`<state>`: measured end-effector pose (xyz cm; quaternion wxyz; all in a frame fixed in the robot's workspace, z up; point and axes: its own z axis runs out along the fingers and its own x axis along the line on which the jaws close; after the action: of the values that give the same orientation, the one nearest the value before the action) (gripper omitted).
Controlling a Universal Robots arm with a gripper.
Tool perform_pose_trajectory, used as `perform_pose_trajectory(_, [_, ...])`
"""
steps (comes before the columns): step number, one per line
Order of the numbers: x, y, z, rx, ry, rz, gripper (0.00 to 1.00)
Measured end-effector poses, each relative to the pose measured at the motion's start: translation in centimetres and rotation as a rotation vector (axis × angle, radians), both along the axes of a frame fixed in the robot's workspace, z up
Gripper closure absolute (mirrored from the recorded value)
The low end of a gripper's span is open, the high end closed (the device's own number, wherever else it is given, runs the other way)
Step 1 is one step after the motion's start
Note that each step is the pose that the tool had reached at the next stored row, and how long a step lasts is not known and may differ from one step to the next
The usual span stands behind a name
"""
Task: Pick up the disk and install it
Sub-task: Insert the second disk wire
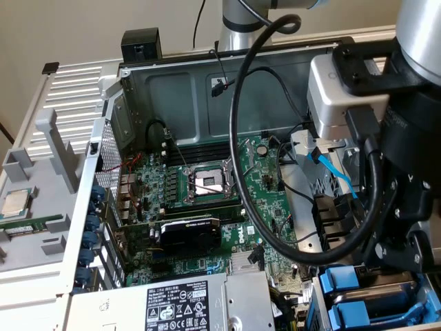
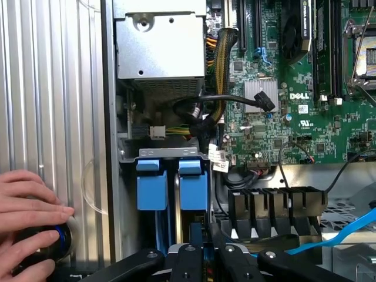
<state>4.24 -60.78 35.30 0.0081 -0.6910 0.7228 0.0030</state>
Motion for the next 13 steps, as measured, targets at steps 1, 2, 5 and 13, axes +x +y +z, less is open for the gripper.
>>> perform_pose_trajectory(1, [0.00, 0.00, 0.00, 0.0000, -0.0001, 0.000, 0.84])
perform_pose_trajectory(2, [0.00, 0.00, 0.00, 0.0001, -0.0001, 0.001, 0.84])
perform_pose_trajectory(5, [-0.01, 0.00, -0.01, 0.0015, 0.0000, 0.003, 0.84])
perform_pose_trajectory(13, [-0.02, -0.22, -0.07, 0.0082, 0.0000, 0.010, 0.84])
